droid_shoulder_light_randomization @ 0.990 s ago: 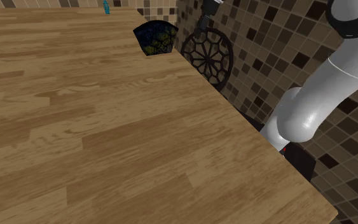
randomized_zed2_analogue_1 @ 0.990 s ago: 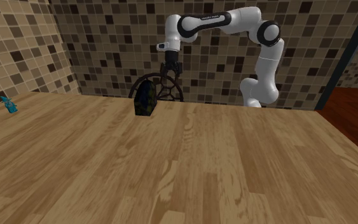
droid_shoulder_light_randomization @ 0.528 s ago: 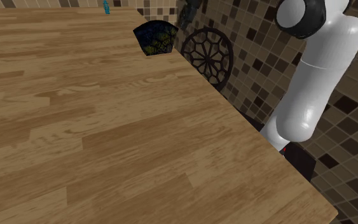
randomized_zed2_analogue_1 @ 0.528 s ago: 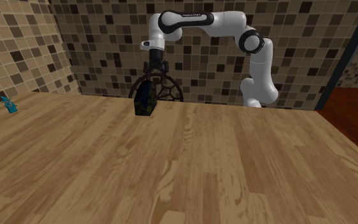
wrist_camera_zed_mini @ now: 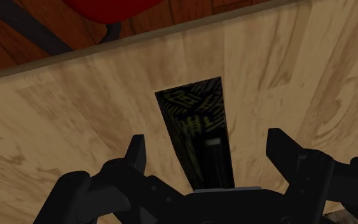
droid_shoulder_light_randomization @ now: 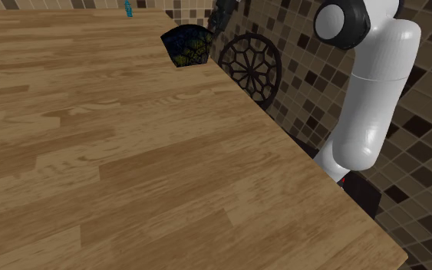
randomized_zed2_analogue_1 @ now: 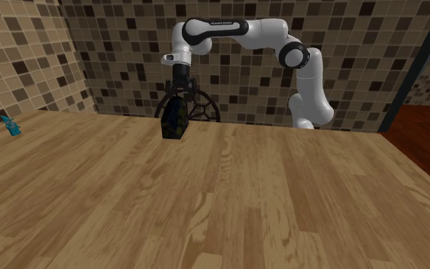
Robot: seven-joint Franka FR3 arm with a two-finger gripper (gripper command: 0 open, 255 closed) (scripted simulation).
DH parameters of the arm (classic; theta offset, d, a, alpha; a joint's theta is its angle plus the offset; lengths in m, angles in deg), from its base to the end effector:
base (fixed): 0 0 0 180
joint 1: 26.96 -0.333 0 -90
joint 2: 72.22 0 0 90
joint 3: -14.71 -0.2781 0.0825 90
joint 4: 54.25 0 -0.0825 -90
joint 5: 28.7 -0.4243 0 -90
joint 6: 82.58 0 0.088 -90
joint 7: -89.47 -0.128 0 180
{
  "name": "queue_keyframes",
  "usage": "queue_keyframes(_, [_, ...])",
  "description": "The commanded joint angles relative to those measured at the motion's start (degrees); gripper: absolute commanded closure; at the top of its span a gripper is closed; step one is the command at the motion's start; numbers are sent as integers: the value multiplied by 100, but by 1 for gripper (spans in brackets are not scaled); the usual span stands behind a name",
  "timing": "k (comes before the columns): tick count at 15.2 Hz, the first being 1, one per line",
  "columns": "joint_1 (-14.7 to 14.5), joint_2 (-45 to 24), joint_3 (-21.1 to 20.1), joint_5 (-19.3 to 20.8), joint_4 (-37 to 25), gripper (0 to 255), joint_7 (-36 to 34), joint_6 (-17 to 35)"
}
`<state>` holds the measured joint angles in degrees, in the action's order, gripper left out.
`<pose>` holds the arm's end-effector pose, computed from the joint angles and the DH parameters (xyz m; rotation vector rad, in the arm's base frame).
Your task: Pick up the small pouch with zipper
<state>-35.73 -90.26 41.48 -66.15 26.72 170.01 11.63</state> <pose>0.6715 -0.1031 0.4863 -2.3663 -1.3583 -0.4935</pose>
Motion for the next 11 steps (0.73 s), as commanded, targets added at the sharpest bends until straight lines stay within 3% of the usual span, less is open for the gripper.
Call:
queue_keyframes(1, [-26,28,-3,2,171,0,69,131])
queue_keyframes(3, [-33,30,-4,0,217,0,89,170])
queue_keyframes(4, [-38,43,-4,5,232,255,88,176])
queue_keyframes(11, [-37,42,-4,5,229,255,88,173])
